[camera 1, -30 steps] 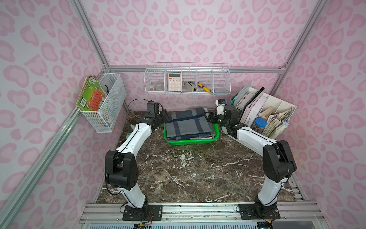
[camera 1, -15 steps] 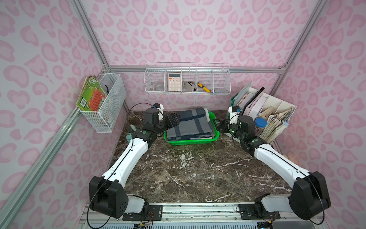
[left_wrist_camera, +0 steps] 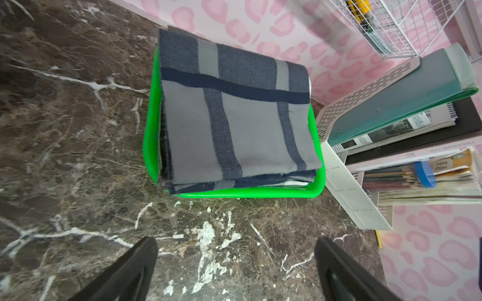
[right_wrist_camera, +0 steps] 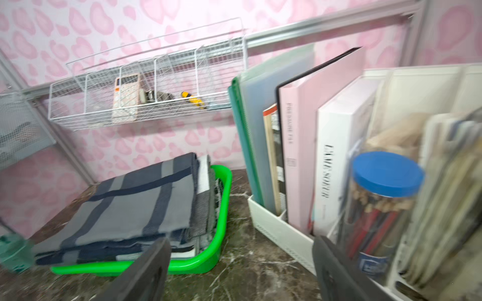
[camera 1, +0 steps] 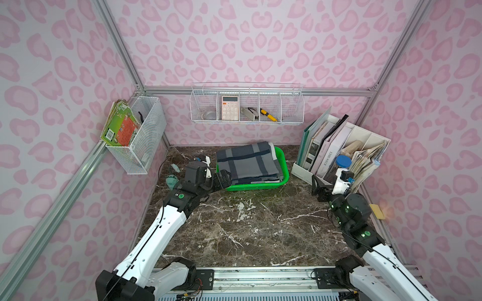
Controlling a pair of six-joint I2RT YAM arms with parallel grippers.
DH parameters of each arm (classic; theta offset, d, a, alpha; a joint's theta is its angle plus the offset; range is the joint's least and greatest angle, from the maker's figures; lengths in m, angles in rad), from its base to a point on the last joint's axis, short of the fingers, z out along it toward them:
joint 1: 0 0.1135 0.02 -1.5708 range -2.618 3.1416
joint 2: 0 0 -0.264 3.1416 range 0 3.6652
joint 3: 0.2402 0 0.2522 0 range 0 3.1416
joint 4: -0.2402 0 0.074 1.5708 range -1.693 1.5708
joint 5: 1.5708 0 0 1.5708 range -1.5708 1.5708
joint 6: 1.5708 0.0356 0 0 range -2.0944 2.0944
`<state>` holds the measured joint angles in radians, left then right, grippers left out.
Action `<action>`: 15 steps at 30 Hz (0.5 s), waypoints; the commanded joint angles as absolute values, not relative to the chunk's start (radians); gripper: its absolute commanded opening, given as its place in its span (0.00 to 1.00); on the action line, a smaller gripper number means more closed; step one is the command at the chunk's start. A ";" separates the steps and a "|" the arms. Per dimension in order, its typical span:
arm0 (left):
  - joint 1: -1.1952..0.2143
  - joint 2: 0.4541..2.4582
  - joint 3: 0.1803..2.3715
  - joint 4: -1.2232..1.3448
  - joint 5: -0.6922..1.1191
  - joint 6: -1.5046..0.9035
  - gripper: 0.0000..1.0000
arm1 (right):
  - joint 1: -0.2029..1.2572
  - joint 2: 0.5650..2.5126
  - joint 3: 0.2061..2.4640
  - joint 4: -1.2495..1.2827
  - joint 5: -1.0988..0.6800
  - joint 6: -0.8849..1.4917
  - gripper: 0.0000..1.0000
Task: Put the folded scarf in the basket
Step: Reset both arms
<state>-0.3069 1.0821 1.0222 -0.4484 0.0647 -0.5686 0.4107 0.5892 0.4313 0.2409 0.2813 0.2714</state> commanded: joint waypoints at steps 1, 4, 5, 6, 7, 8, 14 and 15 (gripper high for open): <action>-0.307 1.035 0.999 -0.518 -0.071 -0.528 0.99 | 0.411 0.481 0.316 0.425 0.464 0.209 0.94; -0.307 0.966 0.940 -0.496 -0.151 -0.512 0.99 | 0.411 0.368 0.168 0.617 0.453 0.178 0.95; -0.307 0.935 0.912 -0.479 -0.170 -0.508 0.99 | 0.411 0.341 0.131 0.665 0.450 0.170 0.98; -0.307 0.906 0.881 -0.455 -0.184 -0.499 0.99 | 0.409 0.325 0.100 0.703 0.455 0.166 0.99; -0.306 0.881 0.853 -0.432 -0.191 -0.487 0.99 | 0.408 0.319 0.086 0.723 0.468 0.167 0.99; -0.307 0.853 0.821 -0.405 -0.193 -0.464 0.99 | 0.407 0.320 0.080 0.726 0.488 0.177 0.99; -0.307 0.736 0.716 -0.379 -0.262 -0.413 0.99 | 0.371 0.449 0.106 0.707 0.470 0.204 0.99; -0.307 0.724 0.701 -0.380 -0.292 -0.413 0.99 | 0.364 0.476 0.111 0.708 0.464 0.205 0.99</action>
<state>-0.3069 0.7441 0.7223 -0.4129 -0.2100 -0.4442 0.3748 0.4358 0.0990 0.6556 0.4732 0.1986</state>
